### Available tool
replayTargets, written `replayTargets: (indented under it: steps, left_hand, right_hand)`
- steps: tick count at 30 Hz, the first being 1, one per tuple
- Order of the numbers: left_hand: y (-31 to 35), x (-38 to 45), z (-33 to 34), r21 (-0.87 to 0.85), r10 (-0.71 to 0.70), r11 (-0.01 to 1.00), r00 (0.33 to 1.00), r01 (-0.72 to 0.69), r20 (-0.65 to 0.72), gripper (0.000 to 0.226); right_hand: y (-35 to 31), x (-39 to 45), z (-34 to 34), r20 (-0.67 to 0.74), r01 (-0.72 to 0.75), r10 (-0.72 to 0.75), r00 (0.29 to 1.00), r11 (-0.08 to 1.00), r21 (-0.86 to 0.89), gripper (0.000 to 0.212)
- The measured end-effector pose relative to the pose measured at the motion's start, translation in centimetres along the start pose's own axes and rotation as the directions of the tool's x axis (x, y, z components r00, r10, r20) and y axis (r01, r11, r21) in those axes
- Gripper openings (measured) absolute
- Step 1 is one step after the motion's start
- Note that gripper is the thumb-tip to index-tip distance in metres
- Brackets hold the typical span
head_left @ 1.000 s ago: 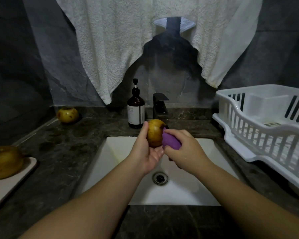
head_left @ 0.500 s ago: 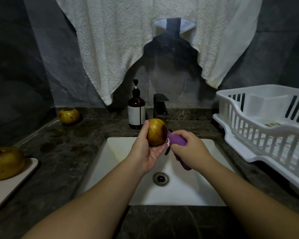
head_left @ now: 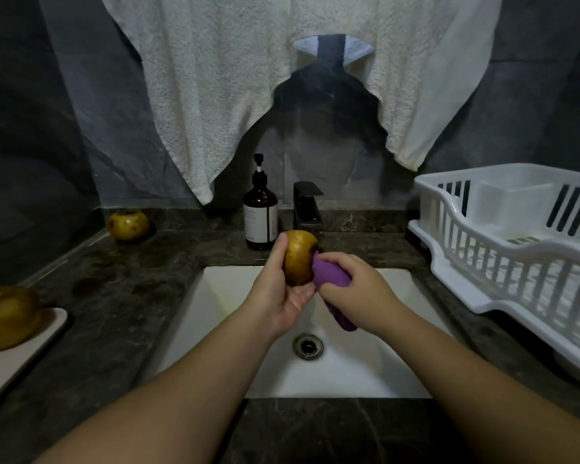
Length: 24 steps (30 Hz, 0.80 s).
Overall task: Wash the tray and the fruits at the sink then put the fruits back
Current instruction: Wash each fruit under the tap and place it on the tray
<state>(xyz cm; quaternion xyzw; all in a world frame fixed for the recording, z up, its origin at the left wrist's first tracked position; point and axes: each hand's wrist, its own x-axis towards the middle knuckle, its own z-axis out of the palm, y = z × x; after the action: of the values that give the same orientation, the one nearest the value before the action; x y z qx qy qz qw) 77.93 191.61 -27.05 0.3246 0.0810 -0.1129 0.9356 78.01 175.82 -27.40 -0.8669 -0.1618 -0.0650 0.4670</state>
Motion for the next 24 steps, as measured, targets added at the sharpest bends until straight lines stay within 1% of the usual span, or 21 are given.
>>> replayTargets:
  steps: [1, 2, 3, 4, 5, 6, 8, 9, 10, 11, 12, 15, 16, 17, 19, 20, 21, 22, 24]
  left_hand:
    - [0.2, 0.1, -0.2, 0.034, 0.032, 0.999, 0.999, -0.031, -0.024, 0.067]
    - [0.3, 0.1, -0.5, 0.116, 0.077, 0.991, 0.996, -0.07, -0.053, 0.066]
    - [0.4, 0.2, -0.7, 0.247, 0.128, 0.963, 0.989, -0.106, -0.074, 0.069]
    - [0.5, 0.3, -0.9, 0.404, 0.185, 0.904, 0.98, -0.139, -0.078, 0.076]
    - [0.5, 0.3, -1.2, 0.559, 0.252, 0.811, 0.966, -0.173, -0.066, 0.084]
    - [0.5, 0.4, -1.5, 0.694, 0.317, 0.69, 0.948, -0.205, -0.035, 0.093]
    - [0.5, 0.5, -1.8, 0.874, 0.395, 0.416, 0.916, -0.25, 0.074, 0.102]
    - [0.4, 0.5, -1.8, 0.923, 0.406, 0.284, 0.905, -0.26, 0.13, 0.102]
    - [0.3, 0.5, -1.7, 0.946, 0.405, 0.178, 0.896, -0.271, 0.181, 0.102]
    - [0.1, 0.5, -1.6, 0.952, 0.395, 0.104, 0.89, -0.289, 0.227, 0.101]
    - [-0.1, 0.5, -1.5, 0.948, 0.384, 0.054, 0.883, -0.315, 0.271, 0.1]
    - [-0.4, 0.4, -1.4, 0.924, 0.377, -0.035, 0.851, -0.382, 0.366, 0.098]
    - [-0.3, 0.4, -1.4, 0.92, 0.379, -0.05, 0.845, -0.388, 0.377, 0.098]
    - [-0.3, 0.4, -1.5, 0.919, 0.379, -0.06, 0.843, -0.389, 0.381, 0.099]
    - [-0.4, 0.3, -1.5, 0.919, 0.367, -0.08, 0.846, -0.387, 0.388, 0.098]
    - [-0.5, 0.4, -1.5, 0.917, 0.356, -0.09, 0.847, -0.389, 0.395, 0.098]
    - [-0.6, 0.4, -1.4, 0.915, 0.351, -0.093, 0.847, -0.392, 0.398, 0.098]
    - [-0.6, 0.5, -1.4, 0.916, 0.358, -0.084, 0.846, -0.392, 0.395, 0.099]
    - [-0.4, 0.5, -1.5, 0.923, 0.399, -0.04, 0.841, -0.382, 0.365, 0.101]
  right_hand:
    - [0.0, 0.0, -0.2, 0.028, -0.013, 0.014, 1.0, 0.999, -0.045, 0.048]
    - [0.1, 0.1, -0.5, 0.035, -0.032, 0.035, 0.999, 0.995, -0.094, 0.042]
    - [0.2, 0.2, -0.9, 0.017, -0.052, 0.055, 0.998, 0.991, -0.124, 0.036]
    - [0.3, 0.3, -1.4, -0.021, -0.071, 0.069, 0.997, 0.99, -0.12, 0.032]
    - [0.4, 0.5, -2.0, -0.062, -0.084, 0.08, 0.995, 0.993, -0.077, 0.032]
    - [0.4, 0.6, -2.6, -0.09, -0.085, 0.083, 0.992, 0.996, -0.01, 0.033]
    - [0.1, 0.7, -3.5, -0.121, -0.047, 0.057, 0.991, 0.995, 0.09, 0.035]
    - [0.0, 0.7, -3.7, -0.131, -0.023, 0.035, 0.991, 0.995, 0.095, 0.036]
    - [-0.1, 0.6, -3.8, -0.13, -0.005, 0.015, 0.991, 0.997, 0.078, 0.037]
    - [-0.3, 0.5, -3.8, -0.114, 0.01, -0.006, 0.994, 0.999, 0.041, 0.04]
    - [-0.5, 0.4, -3.6, -0.079, 0.029, -0.03, 0.996, 0.999, -0.013, 0.043]
    - [-0.9, 0.2, -2.9, 0.112, 0.153, -0.134, 0.985, 0.97, -0.188, 0.055]
    - [-0.9, 0.2, -2.9, 0.144, 0.18, -0.151, 0.978, 0.961, -0.209, 0.056]
    - [-0.8, 0.4, -3.0, 0.141, 0.18, -0.152, 0.978, 0.962, -0.207, 0.053]
    - [-0.5, 0.6, -3.5, 0.081, 0.121, -0.109, 0.991, 0.979, -0.164, 0.043]
    - [-0.4, 0.7, -3.6, 0.061, 0.085, -0.077, 0.995, 0.986, -0.146, 0.044]
    - [-0.5, 0.7, -3.5, 0.057, 0.074, -0.066, 0.996, 0.986, -0.149, 0.049]
    - [-0.6, 0.5, -3.3, 0.067, 0.098, -0.088, 0.994, 0.981, -0.165, 0.055]
    - [-1.0, 0.2, -2.9, 0.111, 0.199, -0.181, 0.977, 0.963, -0.184, 0.057]
